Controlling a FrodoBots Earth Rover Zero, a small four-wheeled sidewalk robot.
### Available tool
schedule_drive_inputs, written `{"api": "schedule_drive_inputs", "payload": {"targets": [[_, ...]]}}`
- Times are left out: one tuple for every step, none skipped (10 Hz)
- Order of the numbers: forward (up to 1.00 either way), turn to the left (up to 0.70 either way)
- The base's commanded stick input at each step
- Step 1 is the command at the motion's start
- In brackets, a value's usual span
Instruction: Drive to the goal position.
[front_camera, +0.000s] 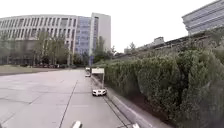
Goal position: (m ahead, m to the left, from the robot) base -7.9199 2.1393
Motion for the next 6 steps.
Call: {"api": "schedule_drive_inputs", "payload": {"targets": [[0.00,0.00],[0.00,0.00],[0.00,0.00],[0.00,0.00],[0.00,0.00],[0.01,0.00]]}}
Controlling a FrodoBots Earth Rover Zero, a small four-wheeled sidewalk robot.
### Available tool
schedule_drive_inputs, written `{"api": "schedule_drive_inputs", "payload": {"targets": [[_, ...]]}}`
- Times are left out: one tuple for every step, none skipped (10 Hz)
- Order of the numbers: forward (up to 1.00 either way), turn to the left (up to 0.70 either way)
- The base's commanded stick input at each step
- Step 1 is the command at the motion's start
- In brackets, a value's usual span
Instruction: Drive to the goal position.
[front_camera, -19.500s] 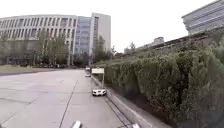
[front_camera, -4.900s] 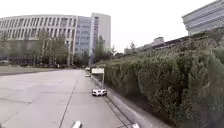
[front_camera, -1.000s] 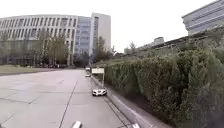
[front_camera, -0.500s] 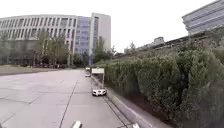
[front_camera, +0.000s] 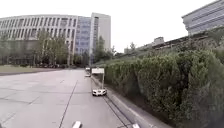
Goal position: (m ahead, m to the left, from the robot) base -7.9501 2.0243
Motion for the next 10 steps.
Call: {"api": "schedule_drive_inputs", "payload": {"targets": [[0.02,0.00],[0.00,0.00],[0.01,0.00],[0.04,0.00],[0.01,0.00],[0.04,0.00],[0.00,0.00],[0.04,0.00],[0.04,0.00],[0.02,0.00]]}}
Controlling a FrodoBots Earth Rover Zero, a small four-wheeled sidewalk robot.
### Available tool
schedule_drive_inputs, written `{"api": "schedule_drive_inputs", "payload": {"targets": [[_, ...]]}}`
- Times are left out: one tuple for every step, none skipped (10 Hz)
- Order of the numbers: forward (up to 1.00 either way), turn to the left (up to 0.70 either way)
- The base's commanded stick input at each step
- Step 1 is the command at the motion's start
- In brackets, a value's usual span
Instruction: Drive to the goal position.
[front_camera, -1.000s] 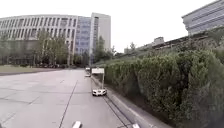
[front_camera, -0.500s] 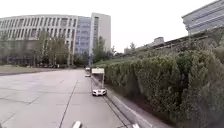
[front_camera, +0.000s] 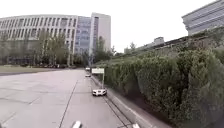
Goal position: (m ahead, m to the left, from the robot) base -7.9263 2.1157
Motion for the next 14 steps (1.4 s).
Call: {"api": "schedule_drive_inputs", "payload": {"targets": [[0.02,0.00],[0.04,0.00],[0.04,0.00],[0.04,0.00],[0.04,0.00],[0.00,0.00],[0.00,0.00],[0.01,0.00],[0.03,0.00],[0.04,0.00],[0.04,0.00],[0.04,0.00],[0.04,0.00],[0.04,0.00]]}}
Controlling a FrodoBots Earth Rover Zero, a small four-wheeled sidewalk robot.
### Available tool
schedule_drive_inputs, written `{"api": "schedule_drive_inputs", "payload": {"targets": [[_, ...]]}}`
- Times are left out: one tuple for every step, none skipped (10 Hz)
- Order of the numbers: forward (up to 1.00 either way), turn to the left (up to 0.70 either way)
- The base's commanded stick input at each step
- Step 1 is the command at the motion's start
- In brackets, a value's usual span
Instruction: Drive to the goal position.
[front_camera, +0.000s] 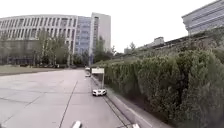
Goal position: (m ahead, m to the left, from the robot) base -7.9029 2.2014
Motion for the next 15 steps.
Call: {"api": "schedule_drive_inputs", "payload": {"targets": [[0.04,0.00],[0.00,0.00],[0.04,0.00],[0.04,0.00],[0.02,0.00],[0.04,0.00],[0.01,0.00],[0.03,0.00],[0.00,0.00],[0.02,0.00],[0.01,0.00],[0.00,0.00],[0.00,0.00],[0.00,0.00],[0.00,0.00]]}}
